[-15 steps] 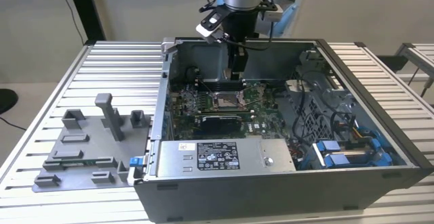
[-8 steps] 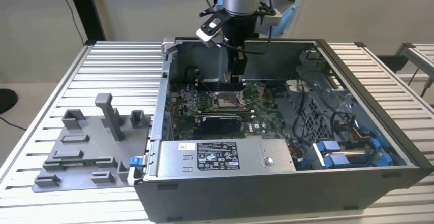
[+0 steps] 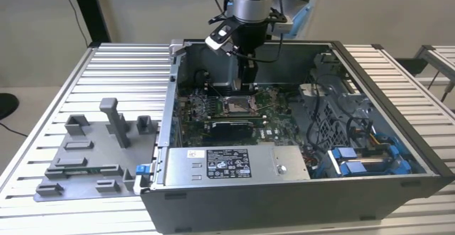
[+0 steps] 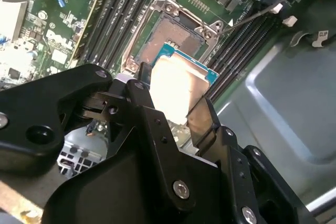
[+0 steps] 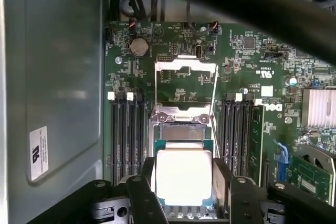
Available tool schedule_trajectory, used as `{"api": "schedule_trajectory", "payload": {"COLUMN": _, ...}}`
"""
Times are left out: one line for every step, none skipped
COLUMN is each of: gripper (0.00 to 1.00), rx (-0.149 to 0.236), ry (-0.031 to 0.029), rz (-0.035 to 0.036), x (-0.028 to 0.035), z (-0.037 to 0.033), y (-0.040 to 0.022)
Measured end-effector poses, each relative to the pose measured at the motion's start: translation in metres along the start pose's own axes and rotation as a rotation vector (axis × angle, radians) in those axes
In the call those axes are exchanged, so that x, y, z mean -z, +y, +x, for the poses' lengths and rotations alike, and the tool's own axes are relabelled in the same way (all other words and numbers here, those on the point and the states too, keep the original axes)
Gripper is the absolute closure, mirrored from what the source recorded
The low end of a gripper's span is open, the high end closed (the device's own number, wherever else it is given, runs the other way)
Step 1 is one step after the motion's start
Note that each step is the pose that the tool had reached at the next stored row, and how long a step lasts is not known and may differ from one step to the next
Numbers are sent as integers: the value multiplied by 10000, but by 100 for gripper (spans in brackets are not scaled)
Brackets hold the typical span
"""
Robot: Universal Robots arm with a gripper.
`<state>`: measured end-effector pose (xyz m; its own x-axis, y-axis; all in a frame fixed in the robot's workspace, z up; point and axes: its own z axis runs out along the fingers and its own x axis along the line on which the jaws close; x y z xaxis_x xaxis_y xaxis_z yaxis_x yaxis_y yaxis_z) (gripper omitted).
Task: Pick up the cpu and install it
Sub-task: 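Close the cpu cover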
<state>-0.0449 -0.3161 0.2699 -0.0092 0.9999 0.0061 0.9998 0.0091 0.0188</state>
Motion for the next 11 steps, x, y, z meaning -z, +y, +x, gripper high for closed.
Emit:
{"api": "schedule_trajectory", "payload": {"gripper": 100, "rx": 0, "ry": 0, "rz": 0, "x": -11, "z": 3, "y": -2}}
{"api": "schedule_trajectory", "payload": {"gripper": 100, "rx": -1, "ry": 0, "rz": 0, "x": -23, "z": 7, "y": -4}}
{"api": "schedule_trajectory", "payload": {"gripper": 100, "rx": 0, "ry": 1, "rz": -1, "x": -38, "z": 12, "y": -5}}
{"api": "schedule_trajectory", "payload": {"gripper": 100, "rx": 0, "ry": 0, "rz": 0, "x": -56, "z": 16, "y": -7}}
{"api": "schedule_trajectory", "payload": {"gripper": 100, "rx": 0, "ry": 0, "rz": 0, "x": -73, "z": 20, "y": -9}}
{"api": "schedule_trajectory", "payload": {"gripper": 100, "rx": 0, "ry": 1, "rz": -1, "x": -88, "z": 24, "y": -11}}
{"api": "schedule_trajectory", "payload": {"gripper": 100, "rx": -1, "ry": 1, "rz": 0, "x": -102, "z": 28, "y": -13}}
{"api": "schedule_trajectory", "payload": {"gripper": 100, "rx": -1, "ry": 1, "rz": -1, "x": -118, "z": 30, "y": -14}}
{"api": "schedule_trajectory", "payload": {"gripper": 100, "rx": -1, "ry": 0, "rz": 0, "x": -131, "z": 32, "y": -15}}
{"api": "schedule_trajectory", "payload": {"gripper": 100, "rx": 1, "ry": 0, "rz": 0, "x": -141, "z": 32, "y": -15}}
{"api": "schedule_trajectory", "payload": {"gripper": 100, "rx": 2, "ry": 0, "rz": 0, "x": -150, "z": 33, "y": -16}}
